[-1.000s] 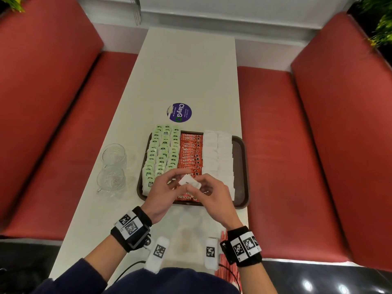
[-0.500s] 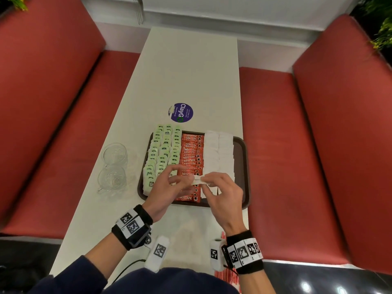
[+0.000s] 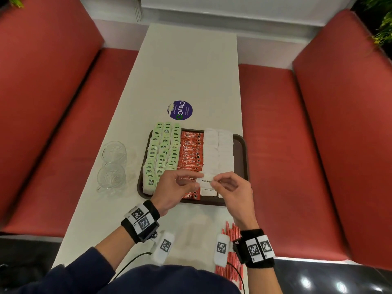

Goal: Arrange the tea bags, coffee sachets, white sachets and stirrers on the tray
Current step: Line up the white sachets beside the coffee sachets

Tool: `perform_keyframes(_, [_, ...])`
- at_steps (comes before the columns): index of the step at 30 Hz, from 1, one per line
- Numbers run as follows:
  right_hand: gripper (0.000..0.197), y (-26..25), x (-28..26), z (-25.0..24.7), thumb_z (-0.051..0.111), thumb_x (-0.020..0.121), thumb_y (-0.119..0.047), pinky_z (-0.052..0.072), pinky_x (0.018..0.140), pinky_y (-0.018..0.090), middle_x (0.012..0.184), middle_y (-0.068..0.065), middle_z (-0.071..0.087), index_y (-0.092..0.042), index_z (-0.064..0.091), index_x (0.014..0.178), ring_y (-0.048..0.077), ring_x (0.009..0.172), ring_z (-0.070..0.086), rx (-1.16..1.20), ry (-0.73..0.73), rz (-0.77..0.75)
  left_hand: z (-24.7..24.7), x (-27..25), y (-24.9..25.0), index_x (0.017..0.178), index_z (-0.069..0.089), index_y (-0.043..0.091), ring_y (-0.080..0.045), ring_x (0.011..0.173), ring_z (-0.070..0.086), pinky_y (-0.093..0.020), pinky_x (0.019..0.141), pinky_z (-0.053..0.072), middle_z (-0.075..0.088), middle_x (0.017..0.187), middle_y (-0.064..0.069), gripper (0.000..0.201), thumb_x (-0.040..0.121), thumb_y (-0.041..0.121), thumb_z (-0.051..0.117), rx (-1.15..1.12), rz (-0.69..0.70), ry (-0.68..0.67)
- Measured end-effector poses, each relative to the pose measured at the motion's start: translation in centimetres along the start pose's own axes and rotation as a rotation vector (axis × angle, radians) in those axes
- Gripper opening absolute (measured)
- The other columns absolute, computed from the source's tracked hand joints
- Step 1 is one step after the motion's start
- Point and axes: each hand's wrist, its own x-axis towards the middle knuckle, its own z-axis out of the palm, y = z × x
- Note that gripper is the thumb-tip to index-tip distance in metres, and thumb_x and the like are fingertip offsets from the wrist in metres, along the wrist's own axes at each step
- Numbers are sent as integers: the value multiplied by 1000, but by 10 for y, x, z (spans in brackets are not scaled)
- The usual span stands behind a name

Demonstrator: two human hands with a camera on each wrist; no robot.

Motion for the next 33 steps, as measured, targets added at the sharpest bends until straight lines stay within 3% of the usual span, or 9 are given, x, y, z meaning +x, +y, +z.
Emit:
perform_keyframes(6, [15, 35, 3, -22, 87, 92, -12, 61, 88, 26, 93, -15, 81, -24, 79, 92, 3, 90, 77, -185, 148, 70, -8, 2, -21, 108, 82, 31, -5, 96, 77, -31, 91, 64, 81, 103, 19, 24, 91, 15, 87, 290, 67, 46])
perform_keyframes(10, [16, 64, 5, -13, 86, 93, -15, 61, 90, 23, 93, -21, 79, -28, 77, 92, -3, 90, 75, -285, 103, 94, -17, 4, -45, 103, 83, 26, -3, 97, 73, -31, 88, 63, 78, 98, 19, 17, 92, 13, 85, 443, 175, 54])
perform_keyframes(14, [22, 88, 11, 2, 83, 95, -8, 59, 91, 26, 89, -17, 78, -28, 75, 91, 0, 89, 74, -373, 75, 63, -11, 9, -56, 104, 81, 26, 0, 98, 69, -33, 92, 60, 75, 104, 16, 13, 95, 16, 82, 595, 253, -33])
perform_keyframes(18, [23, 97, 12, 7, 78, 95, 1, 58, 79, 17, 89, -11, 74, -22, 72, 91, -1, 87, 70, -463, 56, 13, 5, 13, -63, 109, 78, 22, -8, 101, 63, -34, 95, 55, 70, 107, 10, 10, 99, 22, 76, 770, 350, -128])
perform_keyframes(20, [24, 100, 13, 8, 77, 95, 0, 56, 75, 19, 87, -11, 71, -22, 70, 92, 4, 83, 68, -533, 41, -21, 15, 15, -71, 113, 76, 21, -12, 107, 61, -34, 99, 53, 68, 112, 7, 13, 101, 23, 73, 840, 386, -179])
perform_keyframes(23, [25, 100, 15, 9, 77, 95, -1, 59, 76, 30, 93, -9, 64, -24, 69, 100, 5, 82, 64, -661, 13, -55, 29, 19, -81, 121, 71, 17, -19, 112, 56, -39, 99, 52, 63, 119, 1, 20, 101, 21, 70, 951, 439, -292])
perform_keyframes(26, [26, 100, 16, 8, 75, 97, -1, 60, 80, 28, 105, -7, 57, -24, 71, 109, 5, 85, 62, -724, -20, -53, 39, 21, -88, 131, 67, 16, -23, 111, 56, -42, 95, 52, 61, 122, -2, 31, 101, 24, 68, 1101, 475, -360])
perform_keyframes(29, [22, 102, 18, 9, 74, 99, -6, 61, 84, 31, 112, -7, 55, -24, 73, 113, 11, 88, 65, -753, -31, -37, 45, 19, -91, 141, 62, 19, -24, 119, 57, -42, 100, 48, 60, 131, -2, 39, 103, 30, 64, 1224, 470, -360])
perform_keyframes(33, [16, 95, 17, 5, 75, 100, -13, 61, 86, 28, 113, -5, 57, -23, 79, 112, 9, 86, 67, -708, 0, -60, 47, 17, -86, 135, 67, 18, -26, 120, 58, -44, 99, 44, 64, 127, -3, 35, 103, 34, 62, 1298, 536, -354])
